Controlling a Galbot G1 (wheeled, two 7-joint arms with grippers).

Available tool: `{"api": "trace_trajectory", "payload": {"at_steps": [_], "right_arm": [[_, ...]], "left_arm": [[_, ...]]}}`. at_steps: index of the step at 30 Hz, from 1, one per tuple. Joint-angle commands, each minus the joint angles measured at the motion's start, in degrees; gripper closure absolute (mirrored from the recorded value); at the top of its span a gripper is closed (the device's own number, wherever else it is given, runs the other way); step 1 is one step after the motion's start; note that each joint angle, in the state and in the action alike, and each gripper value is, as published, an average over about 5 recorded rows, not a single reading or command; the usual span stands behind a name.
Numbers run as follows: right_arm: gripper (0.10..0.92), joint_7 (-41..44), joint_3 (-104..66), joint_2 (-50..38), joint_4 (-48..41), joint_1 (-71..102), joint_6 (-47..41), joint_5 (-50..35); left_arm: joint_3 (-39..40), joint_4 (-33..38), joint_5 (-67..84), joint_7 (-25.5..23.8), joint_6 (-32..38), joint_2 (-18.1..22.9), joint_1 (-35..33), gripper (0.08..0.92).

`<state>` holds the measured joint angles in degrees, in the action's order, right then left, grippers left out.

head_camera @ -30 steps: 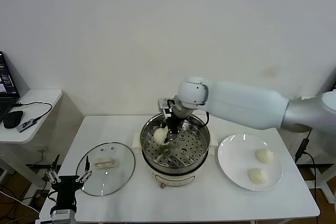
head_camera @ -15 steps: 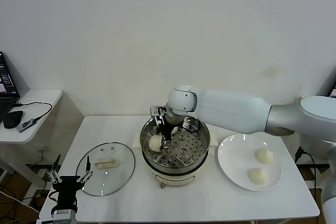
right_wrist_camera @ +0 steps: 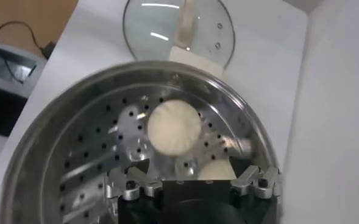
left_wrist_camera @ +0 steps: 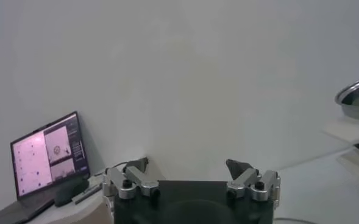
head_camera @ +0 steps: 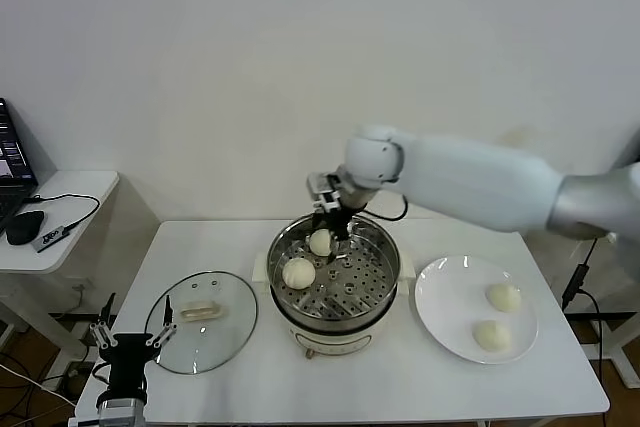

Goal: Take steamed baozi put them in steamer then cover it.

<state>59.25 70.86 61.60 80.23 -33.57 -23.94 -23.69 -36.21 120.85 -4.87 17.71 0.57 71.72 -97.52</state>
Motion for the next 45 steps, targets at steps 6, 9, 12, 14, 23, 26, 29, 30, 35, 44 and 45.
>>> {"api": "trace_trajectory", "payload": {"at_steps": [6, 9, 12, 14, 23, 26, 29, 30, 35, 44, 45], "right_arm": [[0.203, 7.46, -0.12, -33.75, 15.97, -3.90, 9.53, 10.58], [0.203, 8.25, -0.16, -39.01, 17.73, -1.26, 11.71, 14.37], [0.203, 8.32, -1.74, -43.64, 19.26, 3.67, 13.20, 18.00], [0.203, 8.22, -4.29, -46.47, 20.14, 8.39, 13.81, 20.22], [0.203, 6.71, -25.02, -54.39, 21.69, 36.46, 14.65, 27.95], [0.203, 5.72, -32.02, -54.84, 21.24, 45.32, 14.17, 30.06], [0.203, 4.42, -34.27, -53.40, 19.94, 48.97, 13.51, 31.96], [0.203, 3.92, -34.62, -52.58, 19.32, 49.78, 13.23, 32.46], [0.203, 1.96, -35.55, -47.89, 16.43, 51.63, 12.37, 33.85], [0.203, -0.54, -35.70, -39.27, 9.84, 52.02, 11.41, 35.60], [0.203, -0.58, -35.69, -38.60, 9.11, 52.08, 11.35, 35.78]], "left_arm": [[0.51, -0.48, -0.03, -0.05, 0.33, -0.49, -0.12, 0.177], [0.59, -0.87, 0.11, -0.13, 0.51, -0.95, -0.15, 0.177], [0.79, -1.12, 0.30, -0.26, 0.48, -1.43, -0.09, 0.177], [1.04, -1.22, 0.32, -0.33, 0.44, -1.58, 0.03, 0.177], [2.21, -1.63, -0.21, -0.45, 0.35, -1.33, 0.20, 0.177], [2.36, -1.72, -0.37, -0.44, 0.40, -1.19, 0.25, 0.177], [2.45, -1.81, -0.49, -0.44, 0.37, -1.00, 0.25, 0.177], [2.46, -1.84, -0.53, -0.44, 0.37, -0.93, 0.22, 0.177], [2.19, -1.84, -0.75, -0.41, 0.40, -0.76, 0.00, 0.177], [1.07, -2.23, -0.93, -0.32, 0.63, -0.47, -0.39, 0.177], [0.94, -2.27, -0.97, -0.31, 0.67, -0.45, -0.45, 0.177]]}}
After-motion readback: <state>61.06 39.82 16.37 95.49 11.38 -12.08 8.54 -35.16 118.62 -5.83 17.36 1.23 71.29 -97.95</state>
